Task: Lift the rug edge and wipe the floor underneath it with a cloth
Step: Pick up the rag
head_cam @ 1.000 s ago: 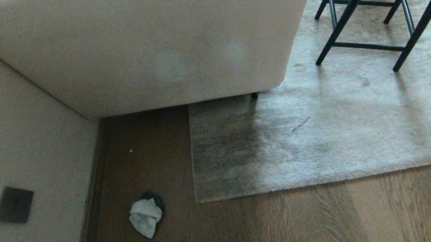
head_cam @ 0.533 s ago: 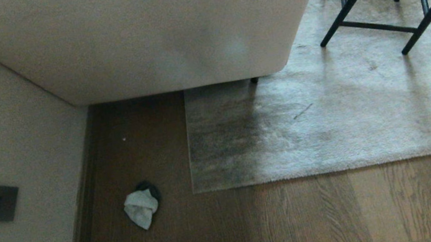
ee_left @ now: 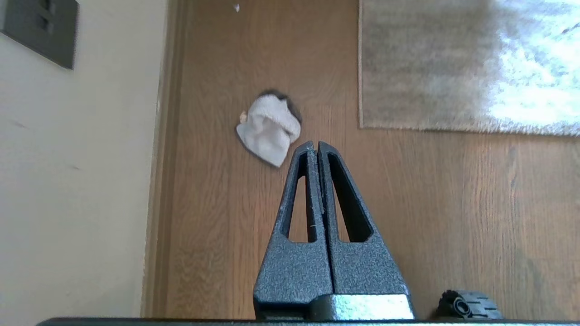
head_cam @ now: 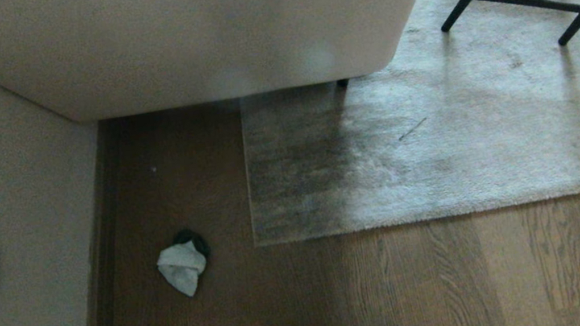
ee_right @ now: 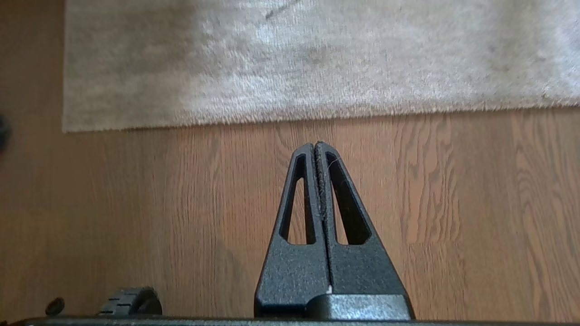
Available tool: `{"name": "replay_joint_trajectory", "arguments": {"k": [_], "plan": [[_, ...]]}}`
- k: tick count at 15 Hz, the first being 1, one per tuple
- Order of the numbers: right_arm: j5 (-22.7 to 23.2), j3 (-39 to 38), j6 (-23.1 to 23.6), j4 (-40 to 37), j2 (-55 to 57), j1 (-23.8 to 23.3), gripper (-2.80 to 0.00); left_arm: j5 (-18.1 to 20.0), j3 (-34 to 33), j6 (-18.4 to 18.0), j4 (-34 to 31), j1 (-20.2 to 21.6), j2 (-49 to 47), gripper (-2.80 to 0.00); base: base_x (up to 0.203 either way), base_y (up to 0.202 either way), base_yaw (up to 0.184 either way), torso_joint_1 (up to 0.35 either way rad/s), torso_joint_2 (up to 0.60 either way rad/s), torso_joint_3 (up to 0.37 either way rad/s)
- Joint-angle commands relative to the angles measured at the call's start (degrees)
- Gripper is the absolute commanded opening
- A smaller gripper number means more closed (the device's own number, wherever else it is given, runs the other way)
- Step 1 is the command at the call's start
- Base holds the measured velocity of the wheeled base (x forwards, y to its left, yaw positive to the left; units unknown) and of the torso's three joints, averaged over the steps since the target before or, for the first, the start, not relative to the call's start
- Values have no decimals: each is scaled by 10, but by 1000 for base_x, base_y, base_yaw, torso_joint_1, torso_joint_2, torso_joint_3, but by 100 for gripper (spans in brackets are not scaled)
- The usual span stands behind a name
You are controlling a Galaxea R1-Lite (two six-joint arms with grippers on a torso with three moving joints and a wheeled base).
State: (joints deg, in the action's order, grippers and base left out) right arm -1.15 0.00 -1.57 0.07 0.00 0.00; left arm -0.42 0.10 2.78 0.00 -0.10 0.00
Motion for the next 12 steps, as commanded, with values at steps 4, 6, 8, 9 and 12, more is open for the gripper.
{"name": "replay_joint_trajectory", "arguments": {"k": [4,6,8,9,12], "plan": [[0,0,0,0,1,0,-280,0,0,0,0,0,0,-280,0,0,0,5,2,-194],[0,0,0,0,1,0,-280,0,0,0,0,0,0,-280,0,0,0,3,0,-195],[0,0,0,0,1,0,-280,0,0,0,0,0,0,-280,0,0,0,5,2,-205],[0,0,0,0,1,0,-280,0,0,0,0,0,0,-280,0,0,0,-2,-2,-193],[0,0,0,0,1,0,-280,0,0,0,0,0,0,-280,0,0,0,4,2,-190]]}}
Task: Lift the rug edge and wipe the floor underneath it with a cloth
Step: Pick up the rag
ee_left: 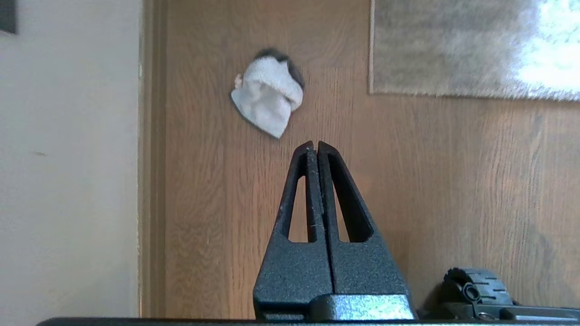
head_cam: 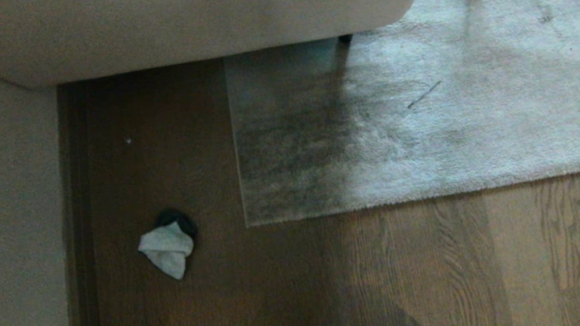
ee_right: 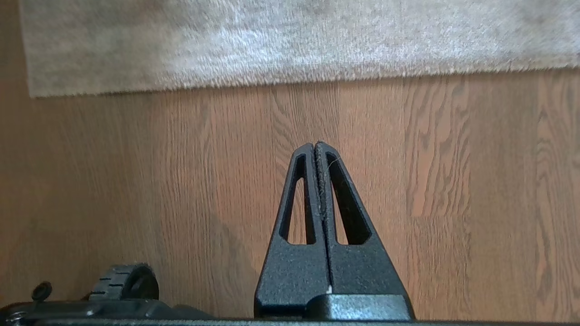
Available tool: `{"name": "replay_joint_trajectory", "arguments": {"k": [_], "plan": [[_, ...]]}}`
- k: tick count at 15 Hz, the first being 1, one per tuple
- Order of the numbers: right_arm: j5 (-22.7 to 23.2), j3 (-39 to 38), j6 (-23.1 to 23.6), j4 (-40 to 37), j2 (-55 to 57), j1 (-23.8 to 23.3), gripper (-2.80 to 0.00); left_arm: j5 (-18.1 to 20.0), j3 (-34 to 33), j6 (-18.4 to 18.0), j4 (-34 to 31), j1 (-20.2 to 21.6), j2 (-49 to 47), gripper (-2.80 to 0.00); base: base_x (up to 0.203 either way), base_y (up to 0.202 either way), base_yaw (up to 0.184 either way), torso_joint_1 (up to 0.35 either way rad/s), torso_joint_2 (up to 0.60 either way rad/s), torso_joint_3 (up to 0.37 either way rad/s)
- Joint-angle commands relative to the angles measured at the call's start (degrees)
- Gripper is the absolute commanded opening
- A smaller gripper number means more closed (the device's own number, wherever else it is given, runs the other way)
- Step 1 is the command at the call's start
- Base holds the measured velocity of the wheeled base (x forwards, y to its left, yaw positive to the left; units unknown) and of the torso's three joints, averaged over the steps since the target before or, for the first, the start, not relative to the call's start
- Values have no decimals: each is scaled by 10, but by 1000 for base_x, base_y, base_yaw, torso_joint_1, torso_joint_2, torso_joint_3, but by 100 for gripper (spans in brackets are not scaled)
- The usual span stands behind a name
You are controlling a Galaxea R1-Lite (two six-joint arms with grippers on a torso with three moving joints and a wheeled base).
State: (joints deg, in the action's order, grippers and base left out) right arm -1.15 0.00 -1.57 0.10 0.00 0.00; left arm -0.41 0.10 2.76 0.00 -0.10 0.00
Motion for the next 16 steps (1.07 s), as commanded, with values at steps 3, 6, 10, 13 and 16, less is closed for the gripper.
{"name": "replay_joint_trajectory", "arguments": {"k": [3,6,10,13,16], "plan": [[0,0,0,0,1,0,-280,0,0,1,0,0,0,-280,0,0,0,2,0,-195],[-1,0,-1,0,1,0,-280,0,0,1,0,0,0,-280,0,0,0,4,2,-200],[0,0,0,0,1,0,-280,0,0,1,0,0,0,-280,0,0,0,0,2,-195],[0,0,-1,0,1,0,-280,0,0,1,0,0,0,-280,0,0,0,2,1,-198],[0,0,-1,0,1,-1,-280,0,0,1,0,0,0,-280,0,0,0,3,1,-193]]}}
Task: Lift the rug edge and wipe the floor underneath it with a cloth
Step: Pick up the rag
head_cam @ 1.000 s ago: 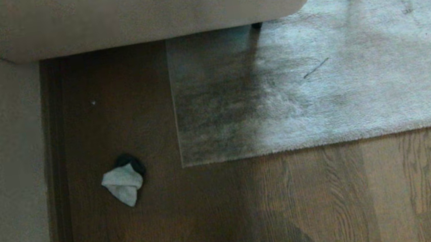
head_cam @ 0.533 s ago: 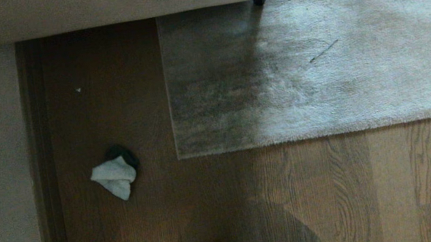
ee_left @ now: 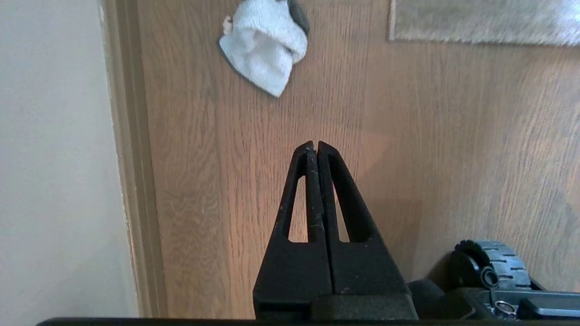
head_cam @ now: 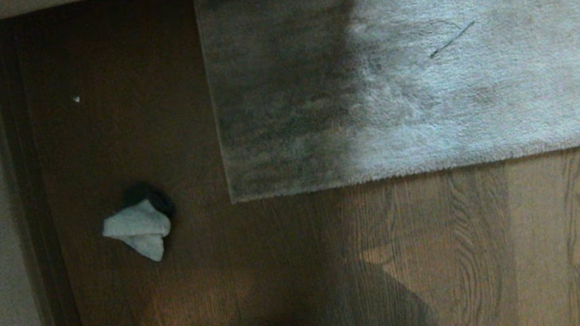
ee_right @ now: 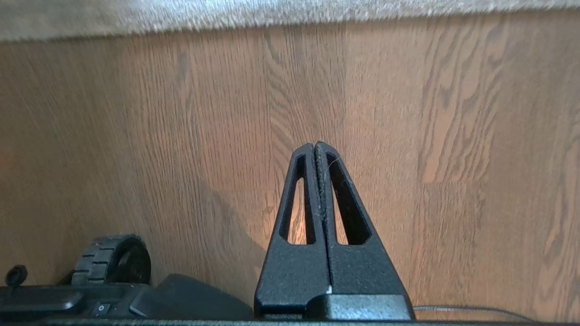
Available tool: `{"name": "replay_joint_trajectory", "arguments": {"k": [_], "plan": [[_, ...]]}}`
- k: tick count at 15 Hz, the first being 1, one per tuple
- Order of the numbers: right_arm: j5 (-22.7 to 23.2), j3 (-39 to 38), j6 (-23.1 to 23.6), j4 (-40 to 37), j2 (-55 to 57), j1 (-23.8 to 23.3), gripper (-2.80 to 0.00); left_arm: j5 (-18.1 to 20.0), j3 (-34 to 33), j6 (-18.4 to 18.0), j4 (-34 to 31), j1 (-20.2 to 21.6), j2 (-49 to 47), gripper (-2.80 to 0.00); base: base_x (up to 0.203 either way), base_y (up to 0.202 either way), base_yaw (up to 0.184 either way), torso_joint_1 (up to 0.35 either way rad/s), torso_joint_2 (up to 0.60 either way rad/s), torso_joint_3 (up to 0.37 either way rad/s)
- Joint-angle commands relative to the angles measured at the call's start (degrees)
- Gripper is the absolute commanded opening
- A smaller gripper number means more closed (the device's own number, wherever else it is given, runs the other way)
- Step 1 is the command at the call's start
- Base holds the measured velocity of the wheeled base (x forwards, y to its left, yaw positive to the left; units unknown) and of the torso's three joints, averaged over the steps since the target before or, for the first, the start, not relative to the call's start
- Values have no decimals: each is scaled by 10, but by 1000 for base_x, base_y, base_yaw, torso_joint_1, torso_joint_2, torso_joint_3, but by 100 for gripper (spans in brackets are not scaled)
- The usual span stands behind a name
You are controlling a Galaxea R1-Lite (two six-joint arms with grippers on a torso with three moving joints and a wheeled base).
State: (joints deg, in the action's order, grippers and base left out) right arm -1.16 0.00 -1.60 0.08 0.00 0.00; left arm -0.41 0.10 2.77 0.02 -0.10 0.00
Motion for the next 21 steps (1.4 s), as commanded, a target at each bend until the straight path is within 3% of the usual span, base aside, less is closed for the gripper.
{"name": "replay_joint_trajectory", "arguments": {"k": [1,11,21], "plan": [[0,0,0,0,1,0,-280,0,0,0,0,0,0,-280,0,0,0,4,0,-196],[0,0,-1,0,1,0,-280,0,0,0,0,0,0,-280,0,0,0,1,5,-187],[0,0,-1,0,1,0,-280,0,0,0,0,0,0,-280,0,0,0,1,1,-9]]}}
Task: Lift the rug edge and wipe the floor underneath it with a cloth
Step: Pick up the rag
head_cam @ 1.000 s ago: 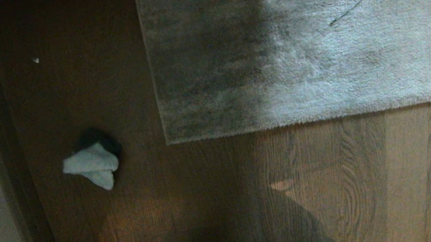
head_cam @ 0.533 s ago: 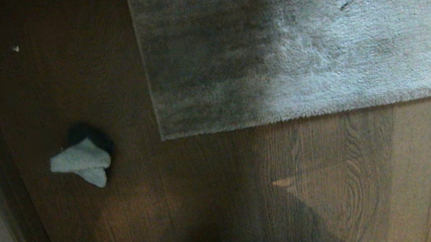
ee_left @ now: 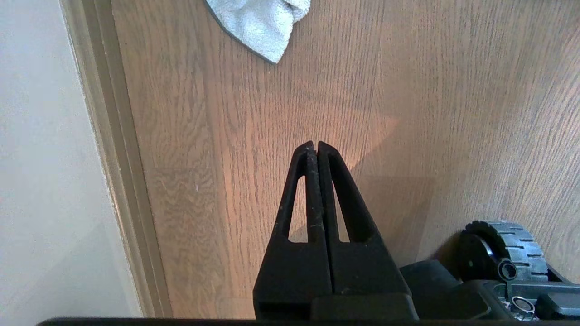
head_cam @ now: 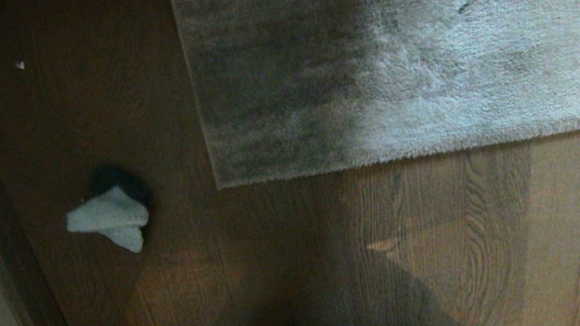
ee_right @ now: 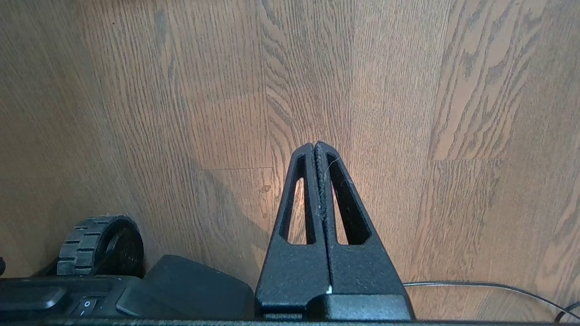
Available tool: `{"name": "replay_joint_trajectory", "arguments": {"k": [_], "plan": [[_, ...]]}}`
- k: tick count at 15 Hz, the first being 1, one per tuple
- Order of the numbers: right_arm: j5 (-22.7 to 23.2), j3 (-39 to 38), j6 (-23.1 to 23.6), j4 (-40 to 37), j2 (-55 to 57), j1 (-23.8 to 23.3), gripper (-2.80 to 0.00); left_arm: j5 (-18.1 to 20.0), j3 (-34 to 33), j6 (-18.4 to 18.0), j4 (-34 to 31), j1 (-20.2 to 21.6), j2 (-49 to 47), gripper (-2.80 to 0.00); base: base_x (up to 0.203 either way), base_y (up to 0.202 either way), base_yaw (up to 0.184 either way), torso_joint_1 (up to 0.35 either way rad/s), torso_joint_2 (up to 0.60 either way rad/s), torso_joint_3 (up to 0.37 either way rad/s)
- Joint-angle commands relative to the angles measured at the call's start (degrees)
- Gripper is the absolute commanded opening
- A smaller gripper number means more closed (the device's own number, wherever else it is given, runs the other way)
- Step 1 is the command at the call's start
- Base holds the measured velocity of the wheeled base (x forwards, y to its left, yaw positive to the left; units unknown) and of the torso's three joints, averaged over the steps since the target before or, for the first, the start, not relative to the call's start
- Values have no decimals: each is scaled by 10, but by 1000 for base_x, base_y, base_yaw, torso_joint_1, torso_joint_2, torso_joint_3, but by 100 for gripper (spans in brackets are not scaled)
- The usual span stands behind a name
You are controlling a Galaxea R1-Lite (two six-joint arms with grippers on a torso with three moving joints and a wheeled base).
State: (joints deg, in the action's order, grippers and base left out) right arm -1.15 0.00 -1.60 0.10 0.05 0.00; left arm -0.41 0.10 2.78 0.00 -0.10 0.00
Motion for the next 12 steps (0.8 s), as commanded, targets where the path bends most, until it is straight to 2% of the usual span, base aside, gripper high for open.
{"name": "replay_joint_trajectory", "arguments": {"k": [1,12], "plan": [[0,0,0,0,0,0,-280,0,0,0,0,0,0,-280,0,0,0,0,0,0],[0,0,0,0,0,0,-280,0,0,-1,0,0,0,-280,0,0,0,0,0,0]]}}
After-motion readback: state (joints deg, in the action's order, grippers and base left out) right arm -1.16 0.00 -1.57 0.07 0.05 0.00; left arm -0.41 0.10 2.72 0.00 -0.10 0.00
